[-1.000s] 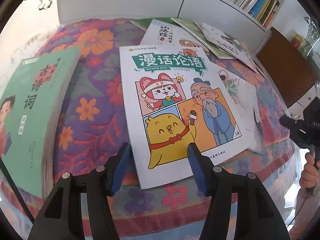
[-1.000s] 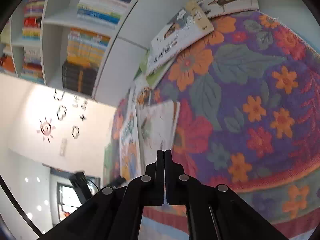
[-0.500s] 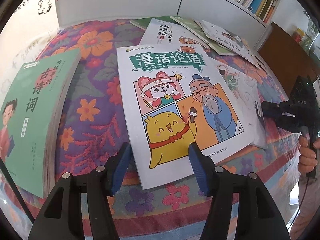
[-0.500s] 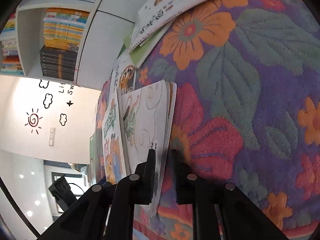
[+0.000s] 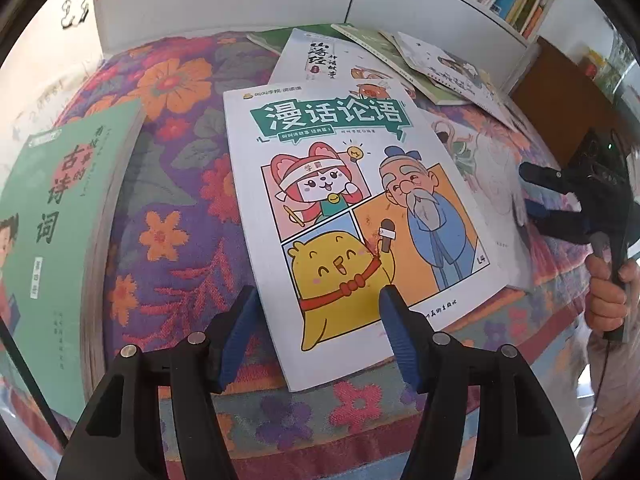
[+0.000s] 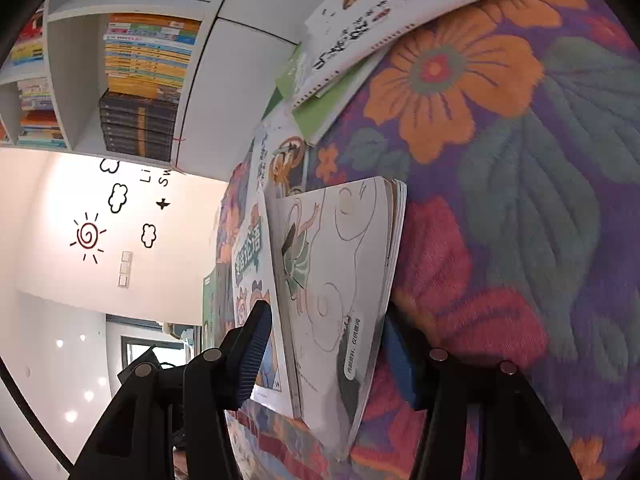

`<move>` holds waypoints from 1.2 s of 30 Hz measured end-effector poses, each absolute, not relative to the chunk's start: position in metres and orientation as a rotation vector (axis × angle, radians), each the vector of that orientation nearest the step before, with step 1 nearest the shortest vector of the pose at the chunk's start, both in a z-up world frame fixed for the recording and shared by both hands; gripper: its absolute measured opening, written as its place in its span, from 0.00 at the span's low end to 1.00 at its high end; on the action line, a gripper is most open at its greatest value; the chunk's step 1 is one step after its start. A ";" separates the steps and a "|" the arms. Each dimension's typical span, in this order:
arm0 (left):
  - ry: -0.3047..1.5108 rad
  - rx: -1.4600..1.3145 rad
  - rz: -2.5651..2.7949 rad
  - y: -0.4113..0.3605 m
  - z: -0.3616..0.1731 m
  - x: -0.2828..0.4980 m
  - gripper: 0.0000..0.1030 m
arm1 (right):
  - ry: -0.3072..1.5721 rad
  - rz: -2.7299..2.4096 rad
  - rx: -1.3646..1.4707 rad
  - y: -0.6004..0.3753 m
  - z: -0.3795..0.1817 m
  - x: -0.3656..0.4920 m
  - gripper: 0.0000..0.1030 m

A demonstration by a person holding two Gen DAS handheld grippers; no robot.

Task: Organize books
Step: 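Hold the white book upright with the right gripper while the left gripper approaches it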

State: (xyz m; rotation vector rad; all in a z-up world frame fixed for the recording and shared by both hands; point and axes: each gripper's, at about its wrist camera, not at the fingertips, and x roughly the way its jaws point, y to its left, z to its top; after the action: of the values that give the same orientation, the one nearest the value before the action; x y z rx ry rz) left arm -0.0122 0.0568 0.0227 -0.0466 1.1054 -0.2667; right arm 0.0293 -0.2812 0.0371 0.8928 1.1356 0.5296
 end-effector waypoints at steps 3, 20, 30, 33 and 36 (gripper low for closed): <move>1.108 -0.062 -0.270 0.058 0.022 -0.012 0.58 | 1.121 0.644 0.969 -0.279 0.034 0.024 0.28; 1.001 -0.003 -0.417 0.002 0.058 -0.053 0.49 | 0.996 0.401 0.848 -0.302 0.098 -0.075 0.04; 1.085 0.039 -0.548 -0.041 0.037 -0.081 0.49 | 0.835 0.183 0.846 -0.342 0.117 -0.171 0.04; 1.105 0.038 -0.545 -0.044 0.034 -0.083 0.49 | 0.844 0.145 0.847 -0.332 0.112 -0.206 0.04; 1.125 0.028 -0.582 -0.049 0.032 -0.091 0.49 | 0.918 0.160 0.830 -0.307 0.097 -0.220 0.05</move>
State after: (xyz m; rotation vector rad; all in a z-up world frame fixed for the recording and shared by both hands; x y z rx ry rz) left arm -0.0913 -0.0492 0.0322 0.0281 1.1249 -0.5818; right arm -0.2198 -0.3069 0.0975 0.8296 0.9179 0.1599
